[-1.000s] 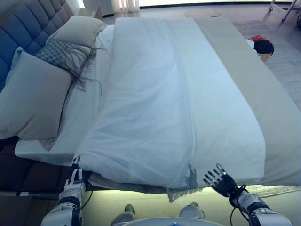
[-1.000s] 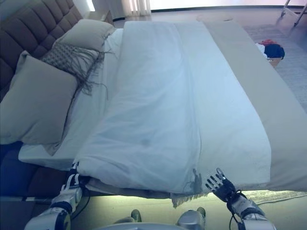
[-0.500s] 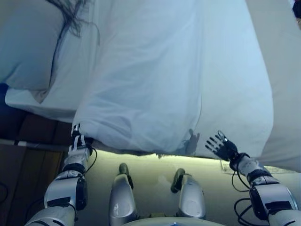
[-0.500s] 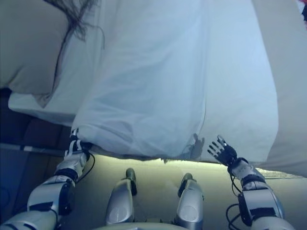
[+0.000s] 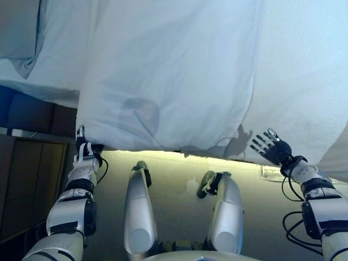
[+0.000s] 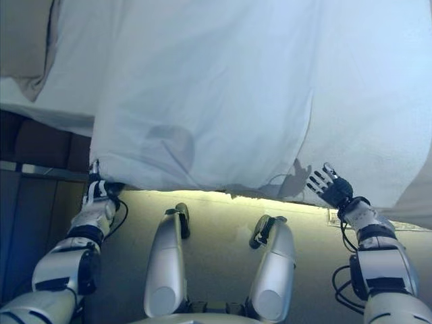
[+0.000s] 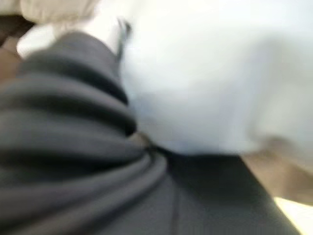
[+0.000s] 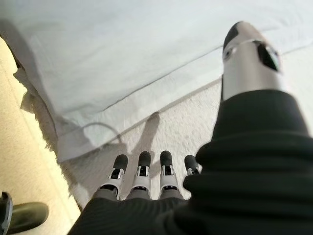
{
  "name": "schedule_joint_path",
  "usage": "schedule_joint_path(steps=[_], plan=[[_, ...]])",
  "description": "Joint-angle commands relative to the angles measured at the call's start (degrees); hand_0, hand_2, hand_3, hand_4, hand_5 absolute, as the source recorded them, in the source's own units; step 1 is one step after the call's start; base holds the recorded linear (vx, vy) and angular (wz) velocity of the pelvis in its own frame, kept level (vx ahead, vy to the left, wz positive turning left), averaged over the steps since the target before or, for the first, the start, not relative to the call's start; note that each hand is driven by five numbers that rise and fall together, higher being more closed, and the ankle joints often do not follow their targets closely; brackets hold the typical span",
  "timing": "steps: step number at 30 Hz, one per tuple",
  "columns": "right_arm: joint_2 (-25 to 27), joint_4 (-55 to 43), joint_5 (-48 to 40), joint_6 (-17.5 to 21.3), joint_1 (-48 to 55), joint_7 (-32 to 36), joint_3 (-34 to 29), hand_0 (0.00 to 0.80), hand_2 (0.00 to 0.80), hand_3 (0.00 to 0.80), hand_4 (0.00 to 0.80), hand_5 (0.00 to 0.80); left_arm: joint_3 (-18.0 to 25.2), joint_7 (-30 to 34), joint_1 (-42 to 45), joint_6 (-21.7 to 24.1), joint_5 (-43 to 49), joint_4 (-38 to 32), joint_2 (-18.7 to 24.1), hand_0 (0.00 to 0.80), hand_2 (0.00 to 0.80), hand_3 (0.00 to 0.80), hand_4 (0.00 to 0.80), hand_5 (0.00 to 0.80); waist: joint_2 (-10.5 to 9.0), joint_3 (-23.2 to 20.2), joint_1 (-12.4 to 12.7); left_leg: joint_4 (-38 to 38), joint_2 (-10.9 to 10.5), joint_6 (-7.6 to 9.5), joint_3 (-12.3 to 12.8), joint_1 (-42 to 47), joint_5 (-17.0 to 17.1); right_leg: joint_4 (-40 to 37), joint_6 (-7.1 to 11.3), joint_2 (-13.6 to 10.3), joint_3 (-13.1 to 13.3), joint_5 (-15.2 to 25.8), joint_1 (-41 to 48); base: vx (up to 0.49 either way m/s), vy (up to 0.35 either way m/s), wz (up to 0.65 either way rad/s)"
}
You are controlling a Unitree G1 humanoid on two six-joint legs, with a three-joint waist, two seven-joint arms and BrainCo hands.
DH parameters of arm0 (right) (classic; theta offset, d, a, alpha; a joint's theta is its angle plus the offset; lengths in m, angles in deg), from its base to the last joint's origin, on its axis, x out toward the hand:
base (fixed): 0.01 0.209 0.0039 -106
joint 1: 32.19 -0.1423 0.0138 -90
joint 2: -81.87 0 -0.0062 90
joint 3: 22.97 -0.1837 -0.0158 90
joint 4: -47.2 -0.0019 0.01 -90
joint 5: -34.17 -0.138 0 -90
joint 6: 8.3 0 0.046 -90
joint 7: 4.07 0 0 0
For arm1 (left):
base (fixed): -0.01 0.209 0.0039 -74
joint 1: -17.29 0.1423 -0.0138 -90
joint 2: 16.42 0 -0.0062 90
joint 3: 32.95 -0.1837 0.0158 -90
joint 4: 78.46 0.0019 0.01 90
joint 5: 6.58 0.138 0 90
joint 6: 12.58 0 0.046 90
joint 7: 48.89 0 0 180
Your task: Make the bed neatly
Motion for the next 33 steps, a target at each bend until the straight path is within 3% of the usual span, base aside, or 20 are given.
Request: schedule_joint_path(steps=[1,13,15,17,21,23,26,29,33], plan=[[1.4,0.6,-2.3,-0.2,1.3,2.4,0.8,0.0,0.0,0.0,0.0,0.0,-0.8,2.2,6.7,-2.6,0.0,3.1,3.9,0.0,0.0,0.0,0.0,0.0,-1.1,-1.6,1.4,1.7,-1.7,2.83,2.8,-0.5,-4.3,0.3,2.03,0.7,2.6,1.1,-1.2,-0.043,0.044,-0.01],[3.0,-1.2,-2.8,-0.3,1.2,2.3,0.4,0.0,0.0,0.0,0.0,0.0,-0.2,8.4,14.5,-6.3,2.2,4.3,1.2,0.0,0.0,0.0,0.0,0.0,0.19,-1.3,2.5,6.4,-2.0,2.47,1.8,-5.2,-6.0,4.8,2.38,-0.2,3.5,-0.5,-6.2,-0.037,0.029,0.03],[2.7,-1.9,-3.4,-0.3,1.6,1.7,0.4,0.0,0.0,0.0,0.0,0.0,-0.3,11.1,15.6,-6.7,2.5,4.0,0.7,0.0,0.0,0.0,0.0,0.0,0.14,-1.2,2.7,6.4,-2.1,2.5,1.7,-5.3,-6.2,5.0,2.43,-0.1,3.6,-0.6,-6.4,-0.043,-0.017,0.01],[2.0,-2.7,-4.0,-0.4,2.1,1.2,0.7,0.0,0.0,0.0,0.0,0.0,-0.7,17.8,16.6,-7.0,3.0,2.2,-0.3,0.0,0.0,0.0,0.0,0.0,0.05,-1.2,2.9,5.7,-2.1,2.43,1.7,-4.5,-6.0,4.4,2.61,0.0,3.6,-0.3,-5.8,0.0,0.0,0.0],[0.8,-7.9,-5.5,-0.5,5.7,-1.1,0.8,0.0,0.0,0.0,0.0,0.0,-6.4,33.7,20.4,-5.9,2.5,-11.5,-3.4,0.0,0.0,0.0,0.0,0.0,0.19,-1.2,3.1,1.1,-2.1,2.23,2.5,-0.8,-4.3,0.1,3.21,0.4,2.7,2.0,-2.1,0.025,-0.005,0.01],[0.1,-10.6,-6.6,0.6,8.8,-2.4,0.6,0.0,0.0,0.0,0.0,0.0,-12.0,46.9,23.8,-3.7,5.0,-19.6,-4.8,0.0,0.0,0.0,0.0,0.0,0.52,-1.1,3.5,-2.1,-2.5,2.36,2.9,1.5,-3.0,-3.0,3.5,0.7,1.9,3.7,0.3,0.01,-0.001,0.02],[-0.4,-11.0,-7.9,1.4,10.6,-3.0,0.3,0.0,0.0,0.0,0.0,0.0,-16.0,58.9,25.9,-1.3,8.0,-26.4,-5.0,0.0,0.0,0.0,0.0,0.0,1.08,-1.3,4.2,-6.3,-2.9,2.45,3.4,4.6,-1.5,-6.7,3.89,0.7,0.8,5.3,3.5,0.025,-0.004,0.02],[-0.3,-9.5,-8.3,0.9,10.1,-3.1,0.8,0.0,0.0,0.0,0.0,0.0,-17.6,62.6,23.9,0.2,10.4,-30.7,-3.0,0.0,0.0,0.0,0.0,0.0,1.21,-1.4,4.4,-8.4,-3.1,2.48,3.7,6.5,-0.8,-8.3,3.92,0.6,0.2,5.9,5.4,0.063,-0.005,-0.04],[0.3,-8.6,-8.7,0.0,9.1,-2.9,2.1,0.0,0.0,0.0,0.0,0.0,-19.7,61.5,18.5,1.4,11.0,-36.1,0.5,0.0,0.0,0.0,0.0,0.0,1.25,-1.4,3.4,-9.1,-2.9,2.63,4.0,7.2,-0.7,-8.8,3.75,0.9,0.8,6.1,5.6,0.06,0.021,-0.02]])
